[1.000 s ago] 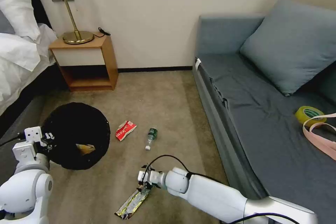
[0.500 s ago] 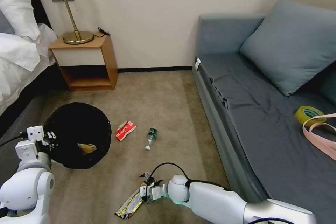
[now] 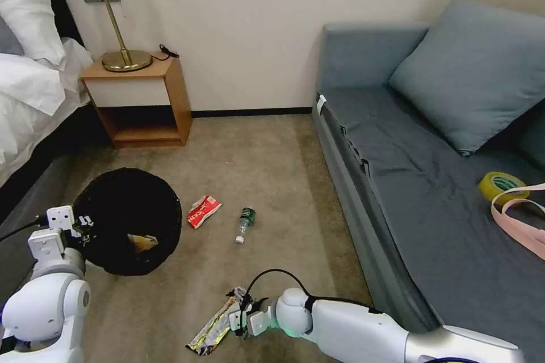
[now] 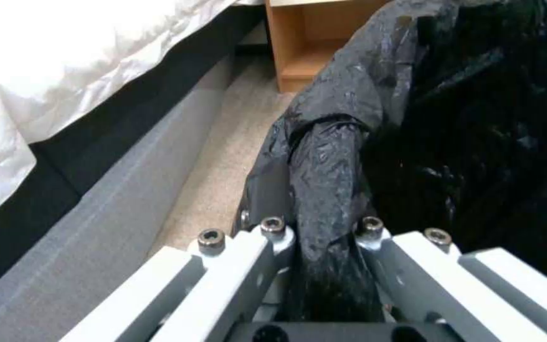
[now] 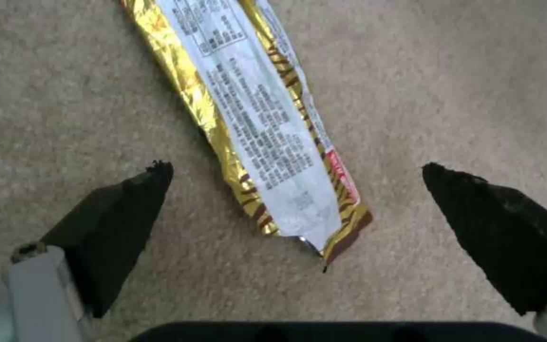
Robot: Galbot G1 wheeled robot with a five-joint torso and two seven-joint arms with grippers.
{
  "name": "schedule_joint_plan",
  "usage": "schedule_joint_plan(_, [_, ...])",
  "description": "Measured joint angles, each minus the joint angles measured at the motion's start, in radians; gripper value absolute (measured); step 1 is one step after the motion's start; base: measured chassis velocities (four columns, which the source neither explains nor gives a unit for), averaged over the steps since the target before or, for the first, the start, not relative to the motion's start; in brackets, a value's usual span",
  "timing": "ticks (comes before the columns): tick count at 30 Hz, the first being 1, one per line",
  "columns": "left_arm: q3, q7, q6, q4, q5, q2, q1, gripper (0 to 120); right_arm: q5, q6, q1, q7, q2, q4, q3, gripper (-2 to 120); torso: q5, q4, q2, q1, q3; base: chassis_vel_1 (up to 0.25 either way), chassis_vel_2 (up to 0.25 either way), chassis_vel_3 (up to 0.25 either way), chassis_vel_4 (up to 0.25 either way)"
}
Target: Pick up the trash bin, then pick up the garbage on the floor and place it into the trash bin.
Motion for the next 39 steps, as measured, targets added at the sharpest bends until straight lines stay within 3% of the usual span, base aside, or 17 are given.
schedule_joint_plan(18, [0.004, 0.012, -0.016, -0.001, 0.002, -0.004, 0.01, 4, 0.008, 0.021, -0.011, 0.026, 0.042, -0.076, 0.015, 100, 0.0, 0.0, 0.0, 0.0, 0.0, 0.0, 0.0, 0.0, 0.0])
schedule_joint_plan(23, [0.015, 0.014, -0.025, 0.002, 0.011, -0.022, 0.017, 4, 0.018, 0.022, -0.005, 0.028, 0.053, -0.091, 0.017, 100, -0.0001, 0.0, 0.0, 0.0, 0.0, 0.0, 0.0, 0.0, 0.0])
schedule_joint_plan(39, [0.011, 0.014, -0.025, 0.002, 0.005, -0.011, 0.014, 4, 0.015, 0.049, -0.001, 0.033, 0.079, -0.145, 0.037, 100, 0.0, -0.0001, 0.0, 0.0, 0.0, 0.0, 0.0, 0.0, 0.0])
